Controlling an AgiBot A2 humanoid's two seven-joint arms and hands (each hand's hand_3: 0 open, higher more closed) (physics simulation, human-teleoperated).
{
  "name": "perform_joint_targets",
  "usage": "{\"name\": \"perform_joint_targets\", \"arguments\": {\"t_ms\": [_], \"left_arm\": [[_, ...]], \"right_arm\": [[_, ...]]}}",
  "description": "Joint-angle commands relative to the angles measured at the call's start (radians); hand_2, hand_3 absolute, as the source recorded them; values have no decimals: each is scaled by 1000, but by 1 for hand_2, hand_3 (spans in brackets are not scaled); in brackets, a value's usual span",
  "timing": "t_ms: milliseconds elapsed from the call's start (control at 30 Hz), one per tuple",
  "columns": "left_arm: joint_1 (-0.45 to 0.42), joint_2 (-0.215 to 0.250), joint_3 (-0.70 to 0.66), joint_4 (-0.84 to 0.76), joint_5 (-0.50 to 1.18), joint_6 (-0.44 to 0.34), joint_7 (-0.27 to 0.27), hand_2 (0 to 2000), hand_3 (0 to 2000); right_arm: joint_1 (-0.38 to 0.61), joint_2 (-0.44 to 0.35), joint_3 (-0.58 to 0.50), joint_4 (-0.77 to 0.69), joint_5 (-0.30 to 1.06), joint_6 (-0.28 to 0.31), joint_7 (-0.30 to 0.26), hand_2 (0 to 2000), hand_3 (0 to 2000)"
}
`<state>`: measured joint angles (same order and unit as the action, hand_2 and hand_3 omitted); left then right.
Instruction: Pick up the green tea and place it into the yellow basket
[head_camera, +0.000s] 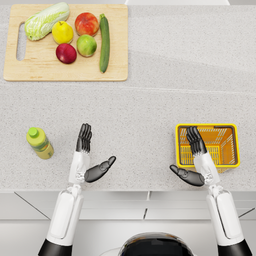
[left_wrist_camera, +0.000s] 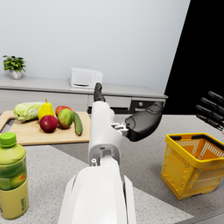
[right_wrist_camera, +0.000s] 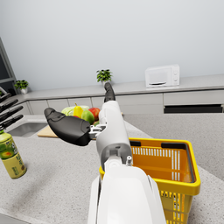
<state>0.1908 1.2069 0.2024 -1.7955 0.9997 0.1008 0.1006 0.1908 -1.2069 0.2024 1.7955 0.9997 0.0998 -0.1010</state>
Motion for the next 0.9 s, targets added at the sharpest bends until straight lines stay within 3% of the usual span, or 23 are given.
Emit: {"name": "perform_joint_targets", "arguments": {"t_ms": [33,400,500,600,800,900], "left_arm": [[0,0,0,0,0,0,0,0,0],[2,1,30,16,0,0,0,0,0],[66,38,-64,-14,0,-64,-64,0,0],[85,46,-148,-8,0,-87,-87,0,0],[84,46,-374,-22,266,-99,-99,0,0],[75,51,-499,36,338,-100,-100,0,0]], "right_arm": [[0,0,0,0,0,0,0,0,0],[2,-1,30,-16,0,0,0,0,0],[50,-34,-38,36,0,-63,64,0,0],[82,-46,-132,37,0,-86,87,0,0],[72,-51,-310,56,266,-98,99,0,0],[33,-59,-332,23,338,-99,100,0,0]]}}
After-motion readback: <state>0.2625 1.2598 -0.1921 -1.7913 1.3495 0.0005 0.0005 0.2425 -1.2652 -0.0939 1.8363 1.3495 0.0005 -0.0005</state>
